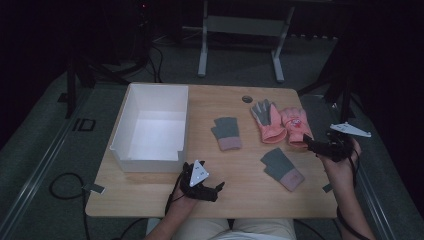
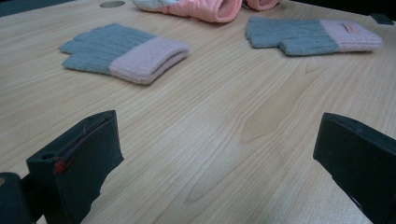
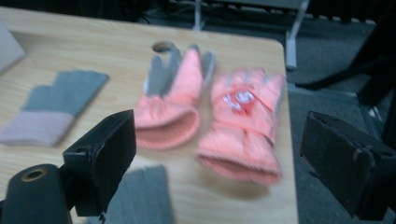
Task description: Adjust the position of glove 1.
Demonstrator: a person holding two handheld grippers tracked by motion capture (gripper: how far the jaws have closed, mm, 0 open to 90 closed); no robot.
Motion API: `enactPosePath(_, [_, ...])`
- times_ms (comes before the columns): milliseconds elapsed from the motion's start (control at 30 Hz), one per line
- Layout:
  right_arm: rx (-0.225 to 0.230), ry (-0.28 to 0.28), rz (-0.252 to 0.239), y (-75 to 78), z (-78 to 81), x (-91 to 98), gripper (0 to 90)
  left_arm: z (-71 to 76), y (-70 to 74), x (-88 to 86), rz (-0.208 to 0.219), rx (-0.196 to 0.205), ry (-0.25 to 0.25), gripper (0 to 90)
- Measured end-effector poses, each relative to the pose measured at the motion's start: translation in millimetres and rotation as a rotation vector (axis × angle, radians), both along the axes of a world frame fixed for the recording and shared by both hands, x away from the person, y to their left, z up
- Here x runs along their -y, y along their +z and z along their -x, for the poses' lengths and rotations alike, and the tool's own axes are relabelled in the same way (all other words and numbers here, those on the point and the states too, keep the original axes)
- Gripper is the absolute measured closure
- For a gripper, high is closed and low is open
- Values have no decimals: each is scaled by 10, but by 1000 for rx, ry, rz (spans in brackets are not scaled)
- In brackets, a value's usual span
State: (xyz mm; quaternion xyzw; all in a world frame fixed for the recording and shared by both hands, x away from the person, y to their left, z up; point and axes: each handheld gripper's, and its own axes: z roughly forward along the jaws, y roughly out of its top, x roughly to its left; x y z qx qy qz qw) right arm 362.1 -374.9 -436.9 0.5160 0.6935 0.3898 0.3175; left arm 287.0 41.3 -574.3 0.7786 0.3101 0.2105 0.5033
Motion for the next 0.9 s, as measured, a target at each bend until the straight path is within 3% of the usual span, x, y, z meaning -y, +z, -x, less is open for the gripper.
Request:
enactPosePath(133, [27, 45, 3, 96, -38, -124, 106, 0, 0, -2, 0, 0, -1, 4])
enactPosePath(300, [-10, 108, 16, 175, -154, -306, 146, -2, 0, -1, -1, 0, -3, 4])
enactPosePath(367, [3, 112, 14, 193, -193, -358, 164, -6, 1, 0, -2, -4, -3, 4])
enactPosePath(700, [-22, 191, -23, 187, -431, -625, 299, 1, 0, 1, -2, 1, -7, 4])
enactPosePath(900, [-26, 253, -8, 178, -533, -849, 336, 1, 0, -2, 0, 1, -5, 4])
